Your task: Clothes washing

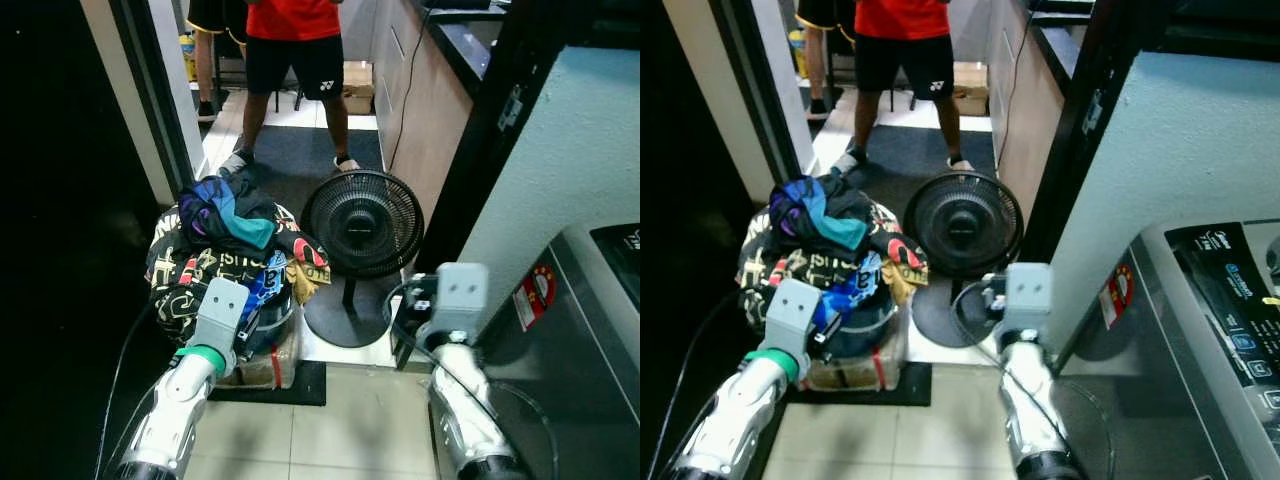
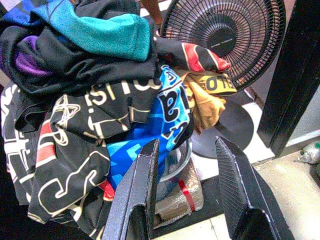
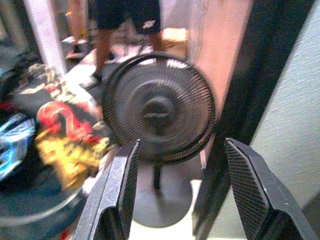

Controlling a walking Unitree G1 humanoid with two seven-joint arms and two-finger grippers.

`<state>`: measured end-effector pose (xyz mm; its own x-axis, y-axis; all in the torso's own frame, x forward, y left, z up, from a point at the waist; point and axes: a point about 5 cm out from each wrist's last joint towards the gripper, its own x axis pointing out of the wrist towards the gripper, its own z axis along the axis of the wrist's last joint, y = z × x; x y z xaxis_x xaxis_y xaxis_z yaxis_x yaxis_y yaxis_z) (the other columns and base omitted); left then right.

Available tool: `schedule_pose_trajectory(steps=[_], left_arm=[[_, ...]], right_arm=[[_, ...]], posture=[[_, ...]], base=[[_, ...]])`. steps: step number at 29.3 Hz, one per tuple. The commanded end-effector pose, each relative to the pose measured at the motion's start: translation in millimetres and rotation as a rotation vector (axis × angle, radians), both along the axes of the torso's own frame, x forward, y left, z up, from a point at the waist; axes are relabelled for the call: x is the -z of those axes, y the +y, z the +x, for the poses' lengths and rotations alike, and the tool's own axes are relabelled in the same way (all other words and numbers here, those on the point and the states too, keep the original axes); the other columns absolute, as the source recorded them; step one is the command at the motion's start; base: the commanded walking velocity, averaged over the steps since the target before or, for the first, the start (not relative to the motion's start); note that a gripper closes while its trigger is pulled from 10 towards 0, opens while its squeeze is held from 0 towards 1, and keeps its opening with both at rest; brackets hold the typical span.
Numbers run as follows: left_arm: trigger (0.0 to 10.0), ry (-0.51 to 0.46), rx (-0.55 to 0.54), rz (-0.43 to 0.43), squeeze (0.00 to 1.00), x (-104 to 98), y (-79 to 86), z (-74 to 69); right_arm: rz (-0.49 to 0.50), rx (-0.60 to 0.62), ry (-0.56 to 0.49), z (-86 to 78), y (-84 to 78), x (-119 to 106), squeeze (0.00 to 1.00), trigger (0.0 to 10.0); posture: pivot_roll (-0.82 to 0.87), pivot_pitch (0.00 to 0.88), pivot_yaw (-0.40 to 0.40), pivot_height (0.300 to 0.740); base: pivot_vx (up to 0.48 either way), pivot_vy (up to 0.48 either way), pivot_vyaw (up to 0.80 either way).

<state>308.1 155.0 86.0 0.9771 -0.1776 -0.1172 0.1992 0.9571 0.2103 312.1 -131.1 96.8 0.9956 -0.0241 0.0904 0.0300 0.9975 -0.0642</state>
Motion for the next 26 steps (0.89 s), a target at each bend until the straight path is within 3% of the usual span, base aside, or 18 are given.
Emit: schedule_pose_trajectory(steps=[1,3,12,19,26], left_arm=[[10.0,-0.002,-0.013,0.003,0.00,1,2.3,0.5],[10.0,-0.011,-0.016,-0.007,0.00,-1,1.6,4.1],[10.0,-0.013,0.029,0.018,0.00,1,-3.7,5.7],[10.0,-0.013,0.040,0.041,0.00,2,4.8,3.3],[10.0,-0.029,0.095,0.051,0.00,-2,-5.7,9.3]], right_arm=[[-0.016,-0.038,0.006,-4.4,4.6,2,0.00,10.0],[-0.017,-0.062,0.022,-8.3,10.0,6,0.00,10.0],[0.000,-0.001,0.019,-3.0,2.4,7,0.00,10.0],[-0.002,0.033,0.009,-7.0,-0.2,3,0.00,10.0],[-0.031,0.055,-0.010,-7.8,-4.4,-1,0.00,10.0]], posture=[[0.04,0.000,0.043,0.740],[0.03,0.000,0.049,0.740],[0.02,0.000,0.064,0.740],[-0.01,0.000,0.073,0.740],[-0.06,0.000,0.096,0.740]], base=[[0.000,0.000,0.00],[0.000,0.000,0.00],[0.000,0.000,0.00],[0.000,0.000,0.00],[0.000,0.000,0.00]])
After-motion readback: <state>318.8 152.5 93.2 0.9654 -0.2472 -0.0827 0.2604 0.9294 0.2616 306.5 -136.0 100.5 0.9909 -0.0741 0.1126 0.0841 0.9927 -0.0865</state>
